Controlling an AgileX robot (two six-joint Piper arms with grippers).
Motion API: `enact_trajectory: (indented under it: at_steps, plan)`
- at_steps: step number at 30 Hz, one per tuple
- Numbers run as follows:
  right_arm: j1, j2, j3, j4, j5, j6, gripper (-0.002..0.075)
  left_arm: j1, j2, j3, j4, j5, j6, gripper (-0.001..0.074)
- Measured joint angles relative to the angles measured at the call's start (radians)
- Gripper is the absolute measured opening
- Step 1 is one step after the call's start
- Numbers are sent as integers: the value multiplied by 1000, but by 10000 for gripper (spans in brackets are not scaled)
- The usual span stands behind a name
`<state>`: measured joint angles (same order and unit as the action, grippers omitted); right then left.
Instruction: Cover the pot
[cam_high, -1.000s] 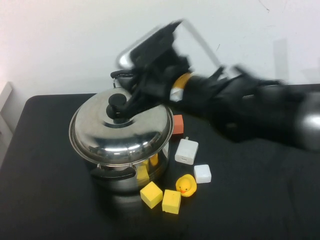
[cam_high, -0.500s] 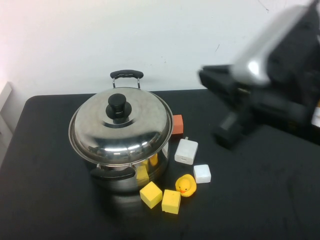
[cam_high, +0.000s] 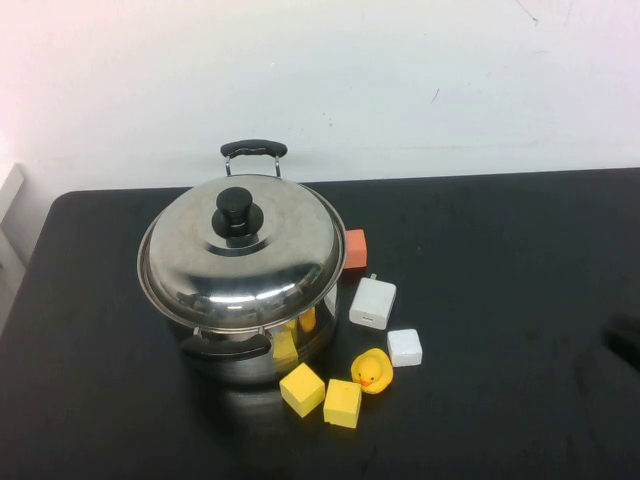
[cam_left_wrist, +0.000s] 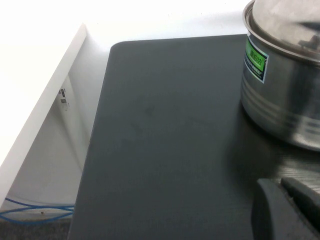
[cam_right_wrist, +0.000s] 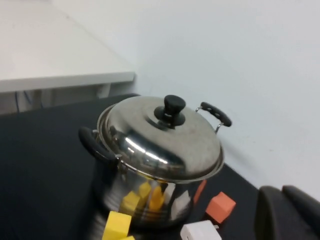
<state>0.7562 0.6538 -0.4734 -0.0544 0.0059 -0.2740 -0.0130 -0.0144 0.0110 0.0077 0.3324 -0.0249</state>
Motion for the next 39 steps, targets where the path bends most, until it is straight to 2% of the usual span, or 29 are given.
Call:
enact_trajectory:
  at_steps: [2,5,7,12,15,20,26,39]
  plan:
    - [-15,-98,71,25,0,0,-1,0,0,0,0,0,0,-1]
    - [-88,-213,175,63,20,0,-1,0,0,0,0,0,0,-1]
    - [-172,-290,248,68,33,0,-1,0,0,0,0,0,0,-1]
    - [-479,-433,370,64,48,0,-2,0,0,0,0,0,0,-1]
    - [-630,-499,412,64,66,0,-2,0,0,0,0,0,0,-1]
    - [-788,-619,435,15,205,88,-2,0,0,0,0,0,0,-1]
    - [-850,-666,487,-66,281,212,-2,0,0,0,0,0,0,-1]
    - [-851,-666,494,-37,328,227,-2,0,0,0,0,0,0,-1]
